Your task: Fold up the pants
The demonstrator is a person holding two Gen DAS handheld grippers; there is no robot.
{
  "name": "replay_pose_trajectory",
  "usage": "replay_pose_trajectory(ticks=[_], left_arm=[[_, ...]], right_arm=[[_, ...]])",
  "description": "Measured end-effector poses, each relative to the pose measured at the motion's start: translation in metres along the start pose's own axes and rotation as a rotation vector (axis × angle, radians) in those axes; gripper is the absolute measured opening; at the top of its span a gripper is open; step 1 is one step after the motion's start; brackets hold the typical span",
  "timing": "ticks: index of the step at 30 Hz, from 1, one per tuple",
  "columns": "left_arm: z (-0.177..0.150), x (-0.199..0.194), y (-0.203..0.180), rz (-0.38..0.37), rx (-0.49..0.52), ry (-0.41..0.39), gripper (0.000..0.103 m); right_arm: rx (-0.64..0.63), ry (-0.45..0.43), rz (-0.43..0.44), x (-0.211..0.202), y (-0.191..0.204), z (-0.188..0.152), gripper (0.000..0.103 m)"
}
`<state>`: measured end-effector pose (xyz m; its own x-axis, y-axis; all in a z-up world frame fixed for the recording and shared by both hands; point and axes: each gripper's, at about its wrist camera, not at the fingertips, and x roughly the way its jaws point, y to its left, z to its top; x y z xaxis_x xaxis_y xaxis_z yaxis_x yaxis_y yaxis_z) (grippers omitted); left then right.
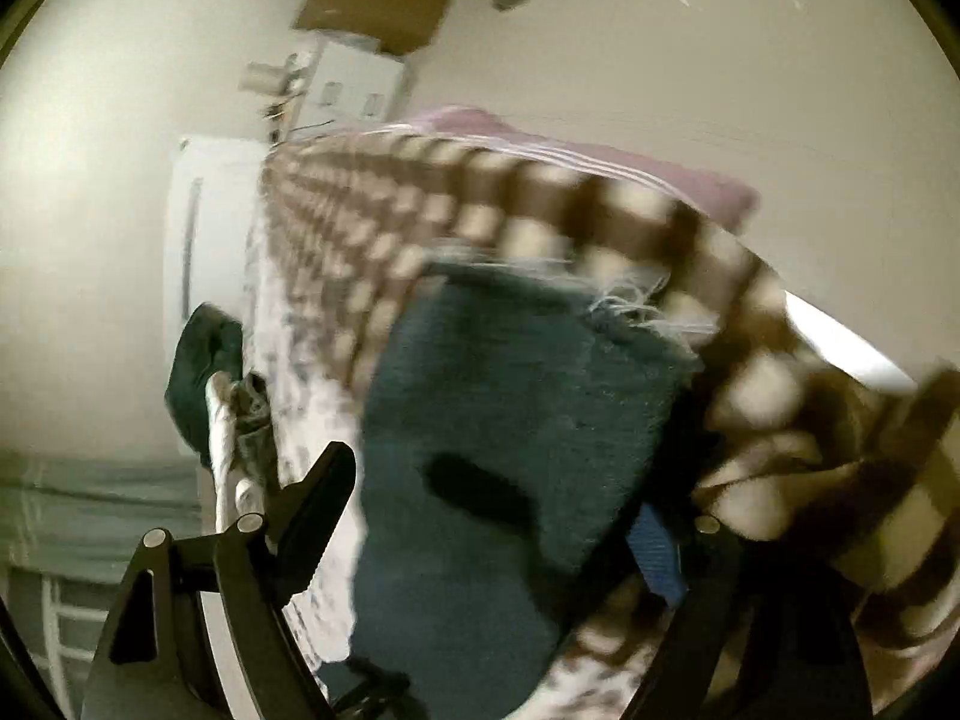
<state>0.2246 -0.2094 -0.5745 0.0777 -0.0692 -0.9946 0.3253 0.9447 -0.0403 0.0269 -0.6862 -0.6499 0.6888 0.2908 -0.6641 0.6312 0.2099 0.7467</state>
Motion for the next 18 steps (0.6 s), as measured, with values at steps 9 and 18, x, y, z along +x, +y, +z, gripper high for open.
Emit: replay_pose_trajectory(ticks=[9, 18], left_arm=[[0.004, 0.007, 0.003, -0.002, -0.007, -0.007, 0.103], [0.0, 0.005, 0.003, -0.003, -0.009, -0.005, 0.103]], right_arm=[[-0.079, -0.039, 0.06, -0.014, 0.016, 0.011, 0.068], [-0.044, -0.025, 0.021, -0.024, -0.001, 0.023, 0.06]])
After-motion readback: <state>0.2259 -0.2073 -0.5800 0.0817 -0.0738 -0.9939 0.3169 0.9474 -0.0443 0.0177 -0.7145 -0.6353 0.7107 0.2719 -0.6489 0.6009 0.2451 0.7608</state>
